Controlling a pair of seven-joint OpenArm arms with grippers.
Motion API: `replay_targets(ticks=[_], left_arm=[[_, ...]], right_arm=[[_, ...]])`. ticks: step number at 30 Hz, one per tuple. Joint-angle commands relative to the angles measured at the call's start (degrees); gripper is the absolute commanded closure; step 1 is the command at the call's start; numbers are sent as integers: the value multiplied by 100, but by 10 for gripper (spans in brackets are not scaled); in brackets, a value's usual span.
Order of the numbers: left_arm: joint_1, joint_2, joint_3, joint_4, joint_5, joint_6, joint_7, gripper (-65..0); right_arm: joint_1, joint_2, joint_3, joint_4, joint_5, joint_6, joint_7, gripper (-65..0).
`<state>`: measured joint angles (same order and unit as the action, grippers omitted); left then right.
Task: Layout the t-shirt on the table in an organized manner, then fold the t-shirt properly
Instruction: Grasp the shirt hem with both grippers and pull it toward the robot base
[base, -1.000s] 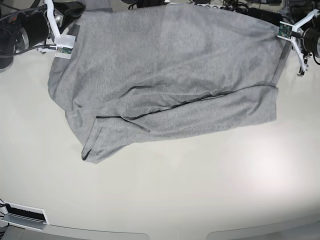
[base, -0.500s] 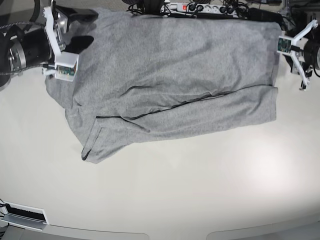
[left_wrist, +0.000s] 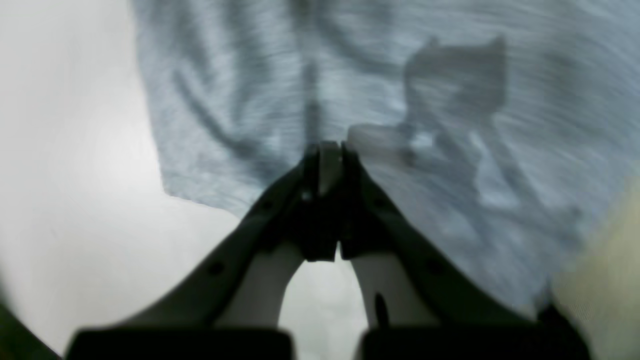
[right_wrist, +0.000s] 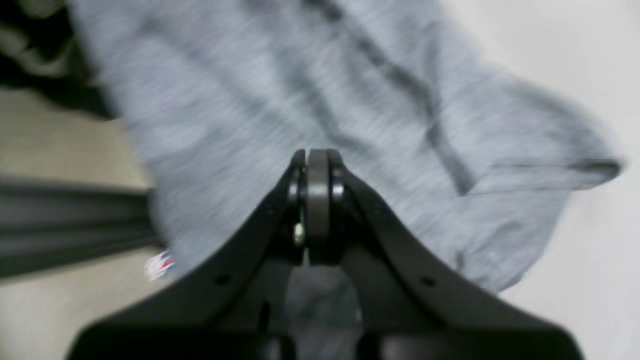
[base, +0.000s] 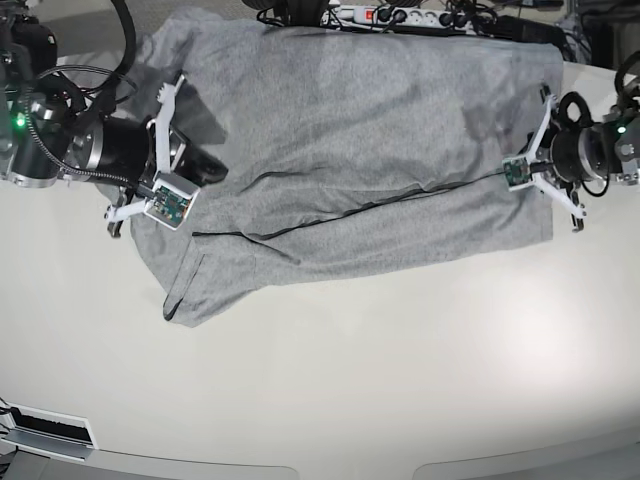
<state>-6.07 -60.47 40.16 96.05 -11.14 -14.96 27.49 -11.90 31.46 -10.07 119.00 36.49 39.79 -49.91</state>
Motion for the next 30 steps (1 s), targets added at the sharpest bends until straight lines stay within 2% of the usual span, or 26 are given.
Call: replay_targets(ticks=[1, 5, 7, 10, 13, 16, 19, 23, 24, 27, 28, 30], left_arm=[[-118, 20, -125, -136, 7, 107, -96, 0], [-293, 588, -326, -850, -219, 109, -227, 0], [-374, 848, -455, -1165, -334, 96, -234, 0], [-533, 1193, -632, -1655, -337, -125, -361, 0], [-741, 1445, -667, -2098, -334, -157, -476, 0], [-966, 1609, -667, -2465, -330, -164, -579, 0], [-1217, 1692, -667, -2721, -332, -293, -678, 0], [-1521, 1698, -667, -2802, -332, -345, -695, 0], [-1585, 1696, -667, -2802, -332, -343, -691, 0], [-1703, 1698, -667, -2802, -337, -343, -656, 0], [-1716, 1700, -667, -2802, -337, -343, -647, 0], [-1711, 1700, -667, -2802, -343, -345, -647, 0]], right_arm=[[74, -33, 37, 15, -149, 21, 297, 0], [348, -389, 37, -483, -861, -415, 498, 0], [557, -529, 37, -922, -960, -455, 540, 0], [973, -743, 35, -1685, -960, -483, 535, 0], [1405, -883, 35, -2470, -962, -448, 538, 0], [1797, -975, 35, -3211, -957, -223, 562, 0], [2096, -1082, 35, -3836, -955, -4, 601, 0], [2302, -1207, 35, -4146, -931, 21, 662, 0], [2321, -1215, 35, -4144, -933, 21, 745, -29], [2352, -1252, 35, -4144, -940, 21, 1080, -275], [2350, -1261, 35, -4146, -1003, 21, 1174, -330], [2350, -1274, 13, -4146, -1287, 21, 1333, -363]])
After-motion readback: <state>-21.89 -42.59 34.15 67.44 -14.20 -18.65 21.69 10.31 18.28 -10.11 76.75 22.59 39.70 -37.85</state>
